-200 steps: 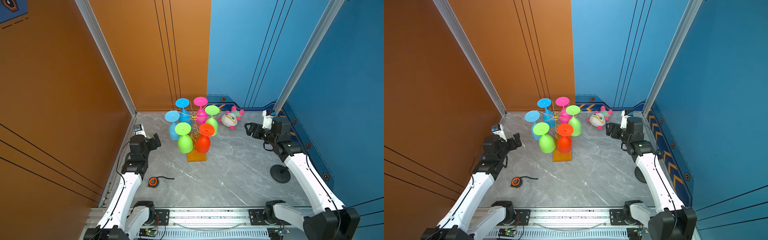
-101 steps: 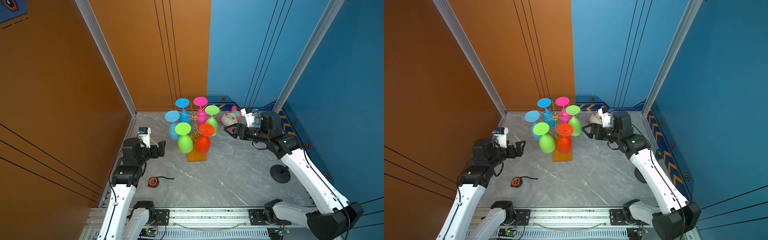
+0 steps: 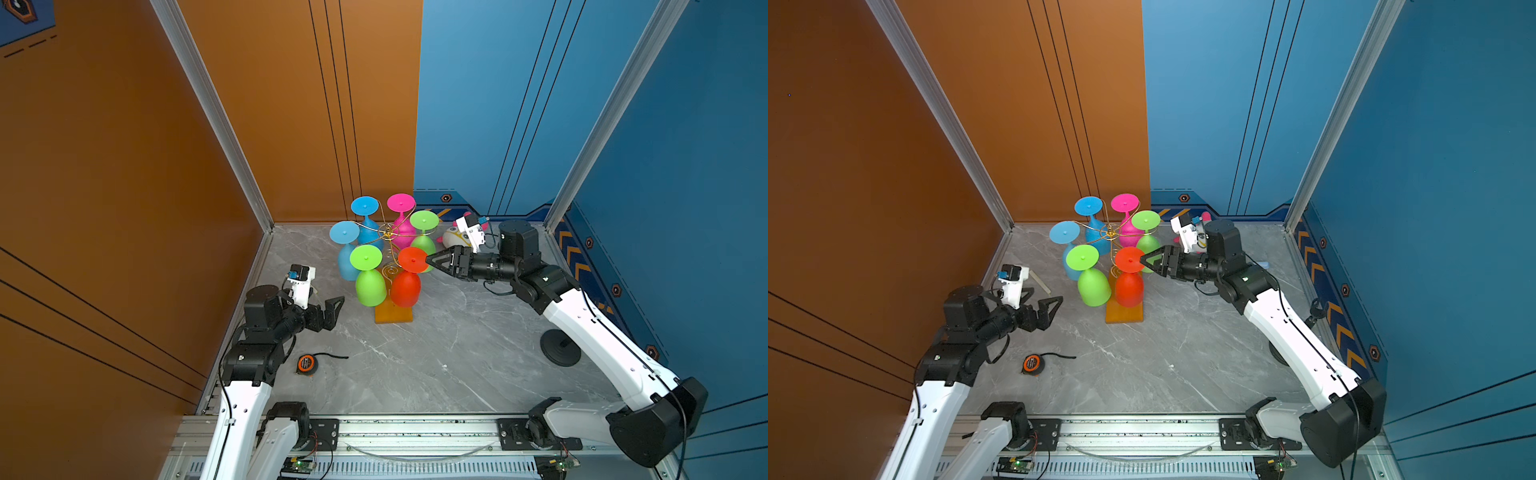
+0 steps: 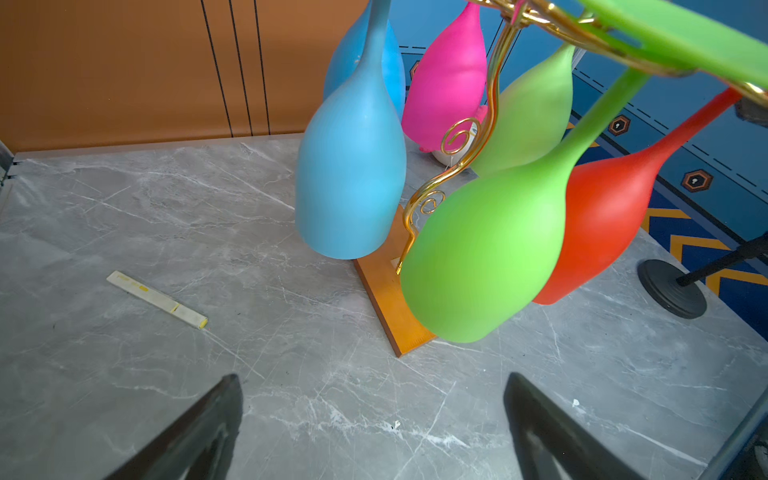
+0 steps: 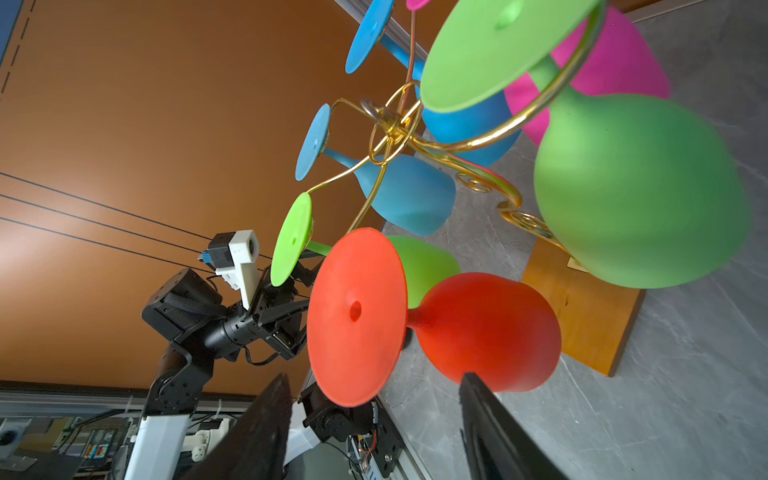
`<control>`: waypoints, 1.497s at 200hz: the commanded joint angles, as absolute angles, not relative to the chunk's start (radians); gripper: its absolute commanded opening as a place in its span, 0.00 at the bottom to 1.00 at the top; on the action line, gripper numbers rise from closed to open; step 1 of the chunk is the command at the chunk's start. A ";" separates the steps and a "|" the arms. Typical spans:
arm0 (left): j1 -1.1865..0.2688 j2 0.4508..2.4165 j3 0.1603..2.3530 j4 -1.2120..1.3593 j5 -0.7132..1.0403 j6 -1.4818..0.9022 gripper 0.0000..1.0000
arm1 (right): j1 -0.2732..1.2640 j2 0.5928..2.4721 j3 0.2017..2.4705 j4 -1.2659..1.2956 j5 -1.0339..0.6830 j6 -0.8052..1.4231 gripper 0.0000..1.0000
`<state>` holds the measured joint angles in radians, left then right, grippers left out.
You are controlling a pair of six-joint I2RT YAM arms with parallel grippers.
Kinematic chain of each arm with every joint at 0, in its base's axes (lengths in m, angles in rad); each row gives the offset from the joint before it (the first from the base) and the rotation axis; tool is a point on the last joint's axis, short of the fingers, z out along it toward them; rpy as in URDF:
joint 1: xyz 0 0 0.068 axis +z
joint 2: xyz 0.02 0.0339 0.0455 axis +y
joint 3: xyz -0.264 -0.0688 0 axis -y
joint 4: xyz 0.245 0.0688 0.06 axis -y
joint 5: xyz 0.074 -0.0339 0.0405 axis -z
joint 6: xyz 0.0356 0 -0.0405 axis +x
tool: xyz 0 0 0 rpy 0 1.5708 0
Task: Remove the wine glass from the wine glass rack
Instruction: 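Reach the right gripper to the red glass's foot while the left arm rises, then close the right gripper on the red glass foot and slide it off the rack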
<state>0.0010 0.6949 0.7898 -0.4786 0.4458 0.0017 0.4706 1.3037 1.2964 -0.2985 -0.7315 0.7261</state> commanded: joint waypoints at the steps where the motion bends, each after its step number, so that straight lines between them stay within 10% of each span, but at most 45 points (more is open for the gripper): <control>1: -0.002 0.687 0.779 -0.491 0.490 0.023 0.98 | 0.484 1.326 1.294 -0.233 -0.764 0.770 0.61; 299: 0.000 0.644 0.766 -0.491 0.486 0.037 0.98 | 0.491 1.341 1.246 -0.002 -0.828 0.981 0.00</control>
<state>0.0010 0.6559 0.7738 -0.4839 0.4656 0.0196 0.4919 1.3643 1.2640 -0.0872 -0.7971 0.9279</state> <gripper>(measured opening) 0.979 0.057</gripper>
